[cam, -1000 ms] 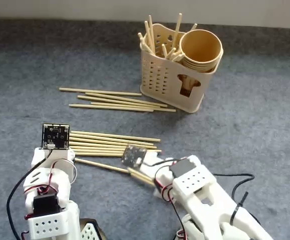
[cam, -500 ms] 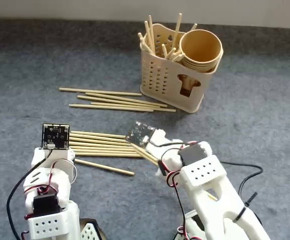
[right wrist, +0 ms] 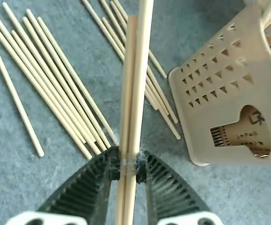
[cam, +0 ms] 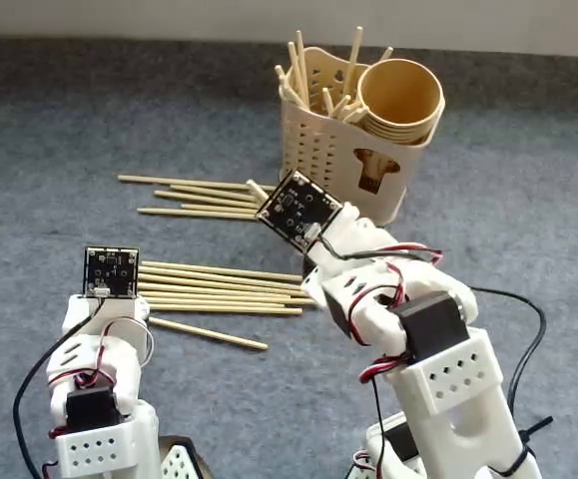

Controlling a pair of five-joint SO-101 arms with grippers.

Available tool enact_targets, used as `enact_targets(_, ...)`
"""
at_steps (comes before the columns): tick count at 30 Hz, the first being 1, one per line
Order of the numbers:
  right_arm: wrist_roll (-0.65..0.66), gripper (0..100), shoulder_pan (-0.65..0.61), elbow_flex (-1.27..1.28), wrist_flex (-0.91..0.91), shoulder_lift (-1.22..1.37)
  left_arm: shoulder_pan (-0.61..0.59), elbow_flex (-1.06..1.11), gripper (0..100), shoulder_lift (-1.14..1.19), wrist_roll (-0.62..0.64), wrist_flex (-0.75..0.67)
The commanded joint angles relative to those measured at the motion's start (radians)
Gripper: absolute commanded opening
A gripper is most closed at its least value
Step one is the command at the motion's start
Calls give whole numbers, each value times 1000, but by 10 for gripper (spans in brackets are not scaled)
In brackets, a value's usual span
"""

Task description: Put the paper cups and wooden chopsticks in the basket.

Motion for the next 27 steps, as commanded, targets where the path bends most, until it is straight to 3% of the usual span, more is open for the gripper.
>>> enact_targets(1,-147,6,10,-128,7,-36,-13,19,7,-2,-8,-21)
enact_targets(6,-446,6,10,-269,7,-35,-13,19,7,-2,-8,-21)
enact_targets(12,-506,9,8,-334,-139,-36,-13,19,7,-2,-8,-21)
enact_targets(18,-506,6,90,-239,-487,-30,-13,19,7,-2,-8,-21)
enact_targets(27,-500,6,139,44,-1239,-25,-13,19,7,-2,-8,-21)
